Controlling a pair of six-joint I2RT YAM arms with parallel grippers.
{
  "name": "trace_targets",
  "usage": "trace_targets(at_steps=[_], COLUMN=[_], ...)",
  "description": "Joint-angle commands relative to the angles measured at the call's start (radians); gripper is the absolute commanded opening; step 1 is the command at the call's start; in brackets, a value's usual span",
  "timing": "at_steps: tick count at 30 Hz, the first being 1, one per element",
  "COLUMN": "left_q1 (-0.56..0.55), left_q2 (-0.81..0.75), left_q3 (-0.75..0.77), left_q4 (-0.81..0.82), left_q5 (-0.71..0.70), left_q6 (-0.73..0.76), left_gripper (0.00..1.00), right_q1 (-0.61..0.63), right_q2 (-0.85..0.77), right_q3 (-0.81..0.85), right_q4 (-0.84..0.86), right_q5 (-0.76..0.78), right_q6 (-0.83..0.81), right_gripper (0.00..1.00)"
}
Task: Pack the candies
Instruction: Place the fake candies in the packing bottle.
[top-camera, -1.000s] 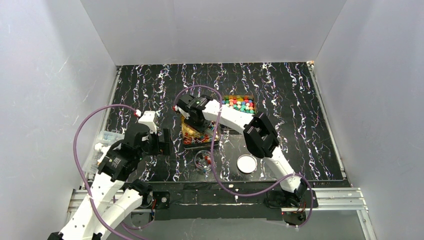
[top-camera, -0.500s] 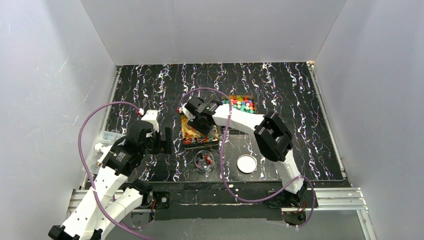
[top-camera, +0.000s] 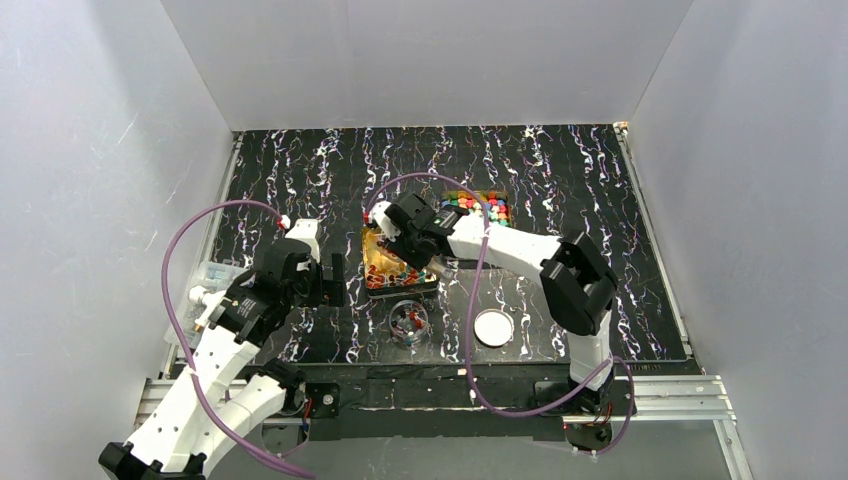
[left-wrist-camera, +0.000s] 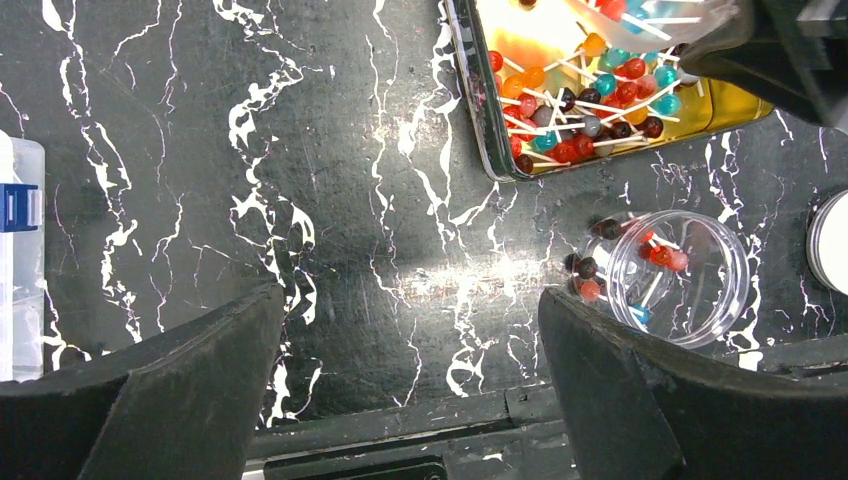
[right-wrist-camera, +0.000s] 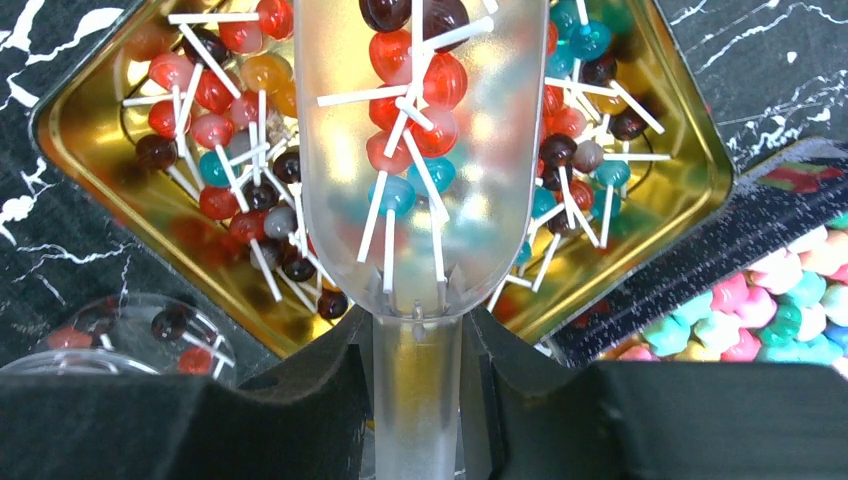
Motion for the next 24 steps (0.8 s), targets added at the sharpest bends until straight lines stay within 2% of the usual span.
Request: trace_targets(at_steps=[1,11,24], left_q1=[-0.003,-0.003,-0.002], left_q2=[0.003,0.007,-0.019], left_q3=[-0.004,-0.002,-0.004], left_q4=[-0.010,-0.010,-0.013], left_q5=[-0.031,-0.040,-0.035], left_q6=[0.002,0.003,-0.003], left_gripper=[0.98,0.98,0.98], right_q1=[-0.004,0.028,0.194], right_q2=[-0.113,-0.292,-0.435], right_q3=[-0.027,-0.105,-0.128], right_q4=[0.036,-0.090,-0.346], right_q5=[-0.009,0.005,0.106], right_q6=[-0.005,0.011,0.152], right_gripper=[0.01,0.01,0.01])
